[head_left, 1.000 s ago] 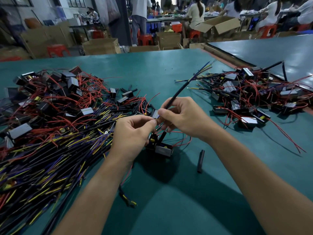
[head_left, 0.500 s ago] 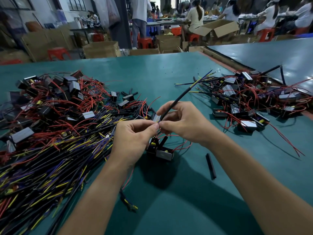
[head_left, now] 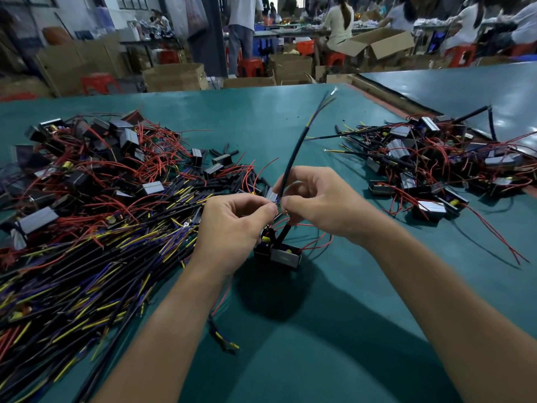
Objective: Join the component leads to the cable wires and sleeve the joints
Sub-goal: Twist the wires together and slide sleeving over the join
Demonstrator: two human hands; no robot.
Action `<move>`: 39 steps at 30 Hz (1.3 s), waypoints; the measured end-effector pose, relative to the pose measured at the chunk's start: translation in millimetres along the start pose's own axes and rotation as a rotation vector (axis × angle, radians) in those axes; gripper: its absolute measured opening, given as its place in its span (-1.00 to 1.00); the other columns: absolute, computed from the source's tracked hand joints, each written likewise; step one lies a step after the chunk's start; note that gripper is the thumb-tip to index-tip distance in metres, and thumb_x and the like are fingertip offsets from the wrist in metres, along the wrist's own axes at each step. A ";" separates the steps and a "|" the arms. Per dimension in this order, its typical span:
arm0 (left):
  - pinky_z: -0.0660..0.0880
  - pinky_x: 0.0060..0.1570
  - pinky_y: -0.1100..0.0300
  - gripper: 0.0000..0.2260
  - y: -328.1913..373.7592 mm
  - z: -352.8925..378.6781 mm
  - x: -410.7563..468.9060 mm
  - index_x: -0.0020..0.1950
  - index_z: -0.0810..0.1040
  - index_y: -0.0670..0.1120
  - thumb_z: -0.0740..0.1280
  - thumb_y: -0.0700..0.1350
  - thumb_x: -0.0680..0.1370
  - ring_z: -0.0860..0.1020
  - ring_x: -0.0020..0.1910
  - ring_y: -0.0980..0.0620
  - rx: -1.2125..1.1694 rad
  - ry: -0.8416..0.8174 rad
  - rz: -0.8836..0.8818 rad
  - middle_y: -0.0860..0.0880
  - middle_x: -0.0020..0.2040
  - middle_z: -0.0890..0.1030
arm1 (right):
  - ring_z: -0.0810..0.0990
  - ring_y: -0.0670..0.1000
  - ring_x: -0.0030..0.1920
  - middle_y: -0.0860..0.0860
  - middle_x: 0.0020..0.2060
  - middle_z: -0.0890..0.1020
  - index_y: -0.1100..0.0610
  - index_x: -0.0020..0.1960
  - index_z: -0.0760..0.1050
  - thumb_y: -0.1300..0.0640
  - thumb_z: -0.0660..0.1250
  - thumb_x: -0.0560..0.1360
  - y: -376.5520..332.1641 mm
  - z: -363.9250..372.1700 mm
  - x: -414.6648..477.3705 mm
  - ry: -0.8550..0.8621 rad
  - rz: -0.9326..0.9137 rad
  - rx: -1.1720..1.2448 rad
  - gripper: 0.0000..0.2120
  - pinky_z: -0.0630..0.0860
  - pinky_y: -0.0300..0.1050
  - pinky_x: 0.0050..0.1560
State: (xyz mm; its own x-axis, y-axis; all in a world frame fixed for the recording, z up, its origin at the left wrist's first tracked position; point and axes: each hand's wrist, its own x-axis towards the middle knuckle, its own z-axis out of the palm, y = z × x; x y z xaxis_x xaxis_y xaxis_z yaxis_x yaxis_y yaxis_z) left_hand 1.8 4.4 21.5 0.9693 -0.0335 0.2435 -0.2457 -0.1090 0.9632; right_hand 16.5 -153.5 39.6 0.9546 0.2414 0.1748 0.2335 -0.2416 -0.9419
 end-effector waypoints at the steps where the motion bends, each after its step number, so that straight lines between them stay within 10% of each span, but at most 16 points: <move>1: 0.31 -0.54 0.36 -0.85 -0.2 -0.2 0.1 -0.29 0.66 -0.14 0.42 -0.29 0.48 0.37 -0.60 0.14 0.002 -0.003 -0.006 -0.05 -0.44 0.56 | 0.49 -0.06 -0.44 0.00 -0.41 0.56 0.15 -0.07 0.54 0.45 0.26 0.50 -0.4 -2.5 -0.5 -0.029 0.007 0.010 -0.78 0.54 -0.19 -0.29; 30: 0.37 -0.44 0.37 -0.88 -10.6 7.8 -7.0 -0.24 0.69 -0.13 0.59 -0.17 0.33 0.46 -0.49 0.21 0.038 -0.133 0.007 0.05 -0.42 0.62 | 0.57 0.07 -0.33 0.08 -0.32 0.64 0.28 0.00 0.57 0.47 0.34 0.46 -0.9 -22.0 -4.1 -0.112 0.013 -0.064 -0.83 0.57 0.00 -0.20; 39: 0.32 -0.56 0.38 -0.88 -5.9 8.3 -7.0 -0.25 0.67 -0.14 0.45 -0.31 0.46 0.40 -0.59 0.17 0.022 -0.152 -0.027 0.07 -0.56 0.52 | 0.55 -0.04 -0.42 0.13 -0.35 0.59 0.30 -0.02 0.57 0.45 0.37 0.47 -5.4 -24.9 -3.3 -0.076 0.007 -0.022 -0.87 0.50 -0.27 -0.37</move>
State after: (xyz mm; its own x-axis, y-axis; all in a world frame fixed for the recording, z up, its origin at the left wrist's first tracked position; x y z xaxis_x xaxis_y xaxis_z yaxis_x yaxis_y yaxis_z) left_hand -3.6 -3.0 13.2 0.9638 -0.1803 0.1962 -0.2216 -0.1335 0.9660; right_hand 16.7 -176.4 51.2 0.9398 0.3095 0.1451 0.2315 -0.2639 -0.9364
